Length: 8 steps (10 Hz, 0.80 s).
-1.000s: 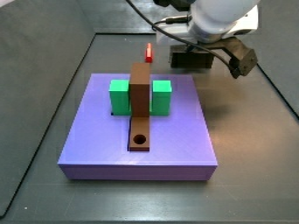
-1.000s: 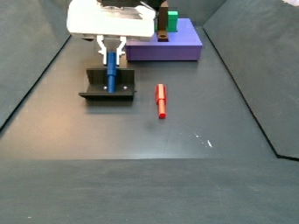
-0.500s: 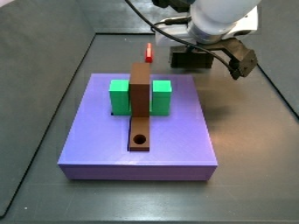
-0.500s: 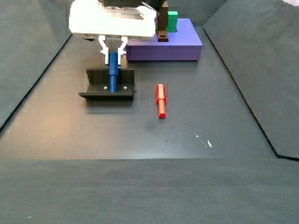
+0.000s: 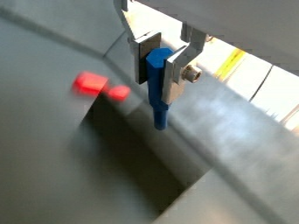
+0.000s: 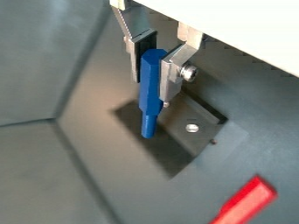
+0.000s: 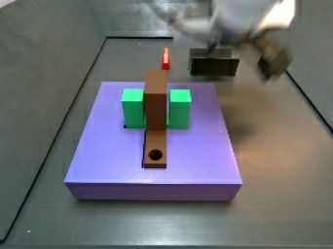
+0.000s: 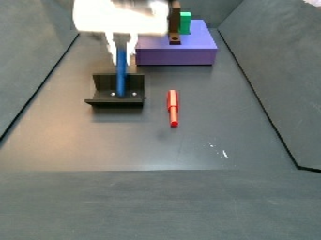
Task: Pick up the blue object. Move up. Place the blue object on the fixture. Regrasp the blue object. Move to above the board. Insert the blue object.
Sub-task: Move to above the board.
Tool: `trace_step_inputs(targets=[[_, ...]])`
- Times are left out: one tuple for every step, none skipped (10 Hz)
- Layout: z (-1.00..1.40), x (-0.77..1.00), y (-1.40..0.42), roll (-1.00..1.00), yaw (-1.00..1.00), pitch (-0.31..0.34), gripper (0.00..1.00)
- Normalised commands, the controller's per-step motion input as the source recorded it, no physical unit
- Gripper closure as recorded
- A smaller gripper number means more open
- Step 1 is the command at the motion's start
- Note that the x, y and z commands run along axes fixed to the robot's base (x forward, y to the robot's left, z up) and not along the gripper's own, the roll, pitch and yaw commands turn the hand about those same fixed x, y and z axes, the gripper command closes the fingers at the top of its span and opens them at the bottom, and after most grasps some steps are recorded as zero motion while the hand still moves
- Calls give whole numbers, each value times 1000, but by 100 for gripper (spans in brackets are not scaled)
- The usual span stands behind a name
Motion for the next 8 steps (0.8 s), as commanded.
trace_step_inputs(targets=[[1400, 0, 12, -79, 37, -10, 100], [1400, 14, 17, -34, 20, -8, 100], [1400, 24, -3, -3, 8, 20, 100], [1400, 23, -11, -8, 0, 26, 100], [1400, 39, 2, -13, 1, 37, 100], [827, 34, -19, -8, -1, 62, 100], [474, 39, -16, -2, 4, 70, 100], [316, 45, -9, 6, 12, 78, 100]])
